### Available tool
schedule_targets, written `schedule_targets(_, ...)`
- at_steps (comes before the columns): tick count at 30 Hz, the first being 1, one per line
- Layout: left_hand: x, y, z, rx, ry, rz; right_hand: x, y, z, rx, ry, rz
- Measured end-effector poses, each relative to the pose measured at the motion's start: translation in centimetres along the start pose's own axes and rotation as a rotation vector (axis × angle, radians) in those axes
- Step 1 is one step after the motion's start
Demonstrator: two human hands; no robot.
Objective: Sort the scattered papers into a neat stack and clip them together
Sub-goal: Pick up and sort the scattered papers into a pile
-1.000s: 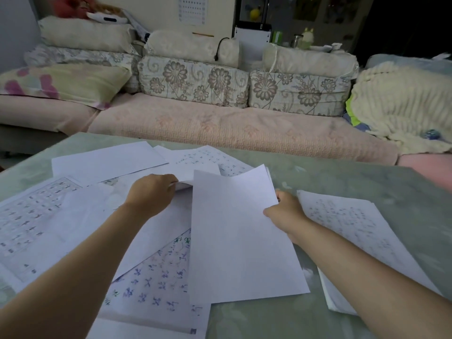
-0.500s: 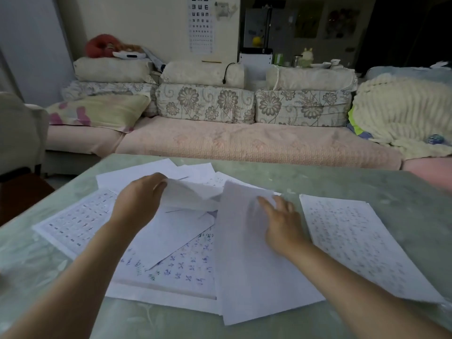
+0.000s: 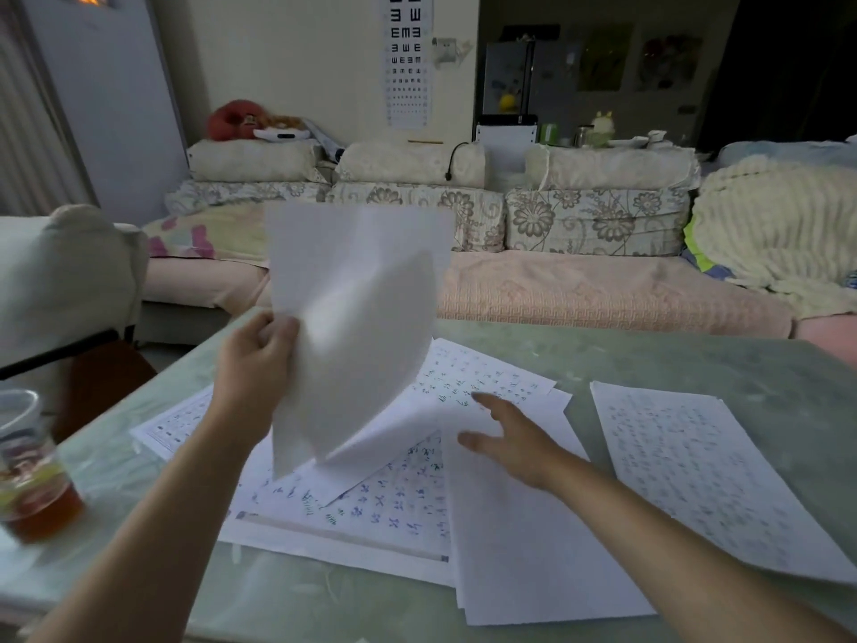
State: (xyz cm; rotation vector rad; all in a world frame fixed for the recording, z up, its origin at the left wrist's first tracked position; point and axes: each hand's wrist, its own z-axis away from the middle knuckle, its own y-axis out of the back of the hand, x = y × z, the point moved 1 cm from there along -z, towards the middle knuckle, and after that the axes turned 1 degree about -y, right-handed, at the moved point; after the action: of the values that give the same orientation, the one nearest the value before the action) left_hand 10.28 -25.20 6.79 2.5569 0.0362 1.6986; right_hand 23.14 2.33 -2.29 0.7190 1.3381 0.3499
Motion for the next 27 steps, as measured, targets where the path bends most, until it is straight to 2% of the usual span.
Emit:
schedule_targets(1, -0.2, -0.3, 0.0, -0.004, 0.074, 0.086, -1.0, 0.4, 0.0, 0.003, 0.008, -0.216)
schedule_targets(3, -1.2, -1.1, -0.1, -0.025, 0.245, 0.184, -2.4, 1.2, -0.1, 0.000, 0.050, -0.493)
schedule_targets(6, -2.8, -2.4, 0.0, -0.102, 0.394, 0.173, -3.1, 2.5, -0.2, -0.041, 0.100, -0.638)
schedule_targets(9, -4.1, -3.4, 0.9, -0.097, 0.461, 0.136, -2.5, 2.8, -0.1, 0.004, 0.070, -0.527)
schedule_targets(12, -5.5, -3.4, 1.2, -0.076, 0.508, 0.052, -1.2, 2.8, -0.2, 0.010, -0.035, -0.512)
schedule_targets(15, -6.3, -3.6, 1.2, -0.200, 0.596, 0.091, -0.2, 2.8, -0.7, 0.096, -0.178, -0.525)
schedule_targets(19, -7.0, -3.9, 1.8, -0.418, 0.601, 0.149, 1.6, 2.3, -1.3, 0.238, -0.348, -0.510)
schedule_targets(23, -8.3, -3.9, 2.4, -0.417, 0.642, 0.078, 3.7, 2.3, -2.3, 0.329, -0.481, -0.513)
schedule_targets(27, -9.3, -3.8, 3.3, -0.558, 0.774, -0.036, 4.9, 2.4, -2.7, 0.357, -0.541, -0.446)
